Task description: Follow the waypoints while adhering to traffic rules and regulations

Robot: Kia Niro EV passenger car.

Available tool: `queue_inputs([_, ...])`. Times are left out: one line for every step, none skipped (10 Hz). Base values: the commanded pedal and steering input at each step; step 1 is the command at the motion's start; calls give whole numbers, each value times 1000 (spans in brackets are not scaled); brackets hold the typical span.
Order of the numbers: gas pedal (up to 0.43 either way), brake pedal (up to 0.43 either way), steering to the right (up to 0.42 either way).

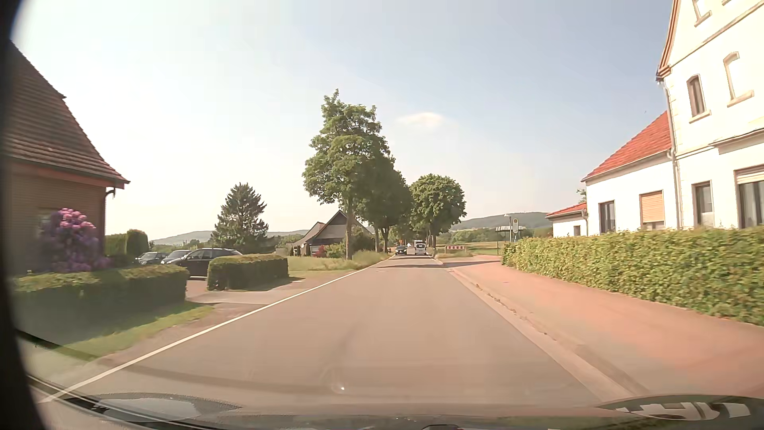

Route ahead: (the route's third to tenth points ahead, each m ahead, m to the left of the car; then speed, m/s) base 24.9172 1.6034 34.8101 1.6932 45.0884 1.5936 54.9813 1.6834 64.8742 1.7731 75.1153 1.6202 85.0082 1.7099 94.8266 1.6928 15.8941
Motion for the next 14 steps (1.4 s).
queue_inputs([157, 0, 10])
queue_inputs([157, 0, 8])
queue_inputs([157, 0, 7])
queue_inputs([157, 0, 7])
queue_inputs([157, 0, 6])
queue_inputs([157, 0, 5])
queue_inputs([157, 0, 5])
queue_inputs([157, 0, 4])
queue_inputs([157, 0, 4])
queue_inputs([157, 0, 3])
queue_inputs([169, 0, 3])
queue_inputs([169, 0, 1])
queue_inputs([177, 0, 0])
queue_inputs([189, 0, -1])
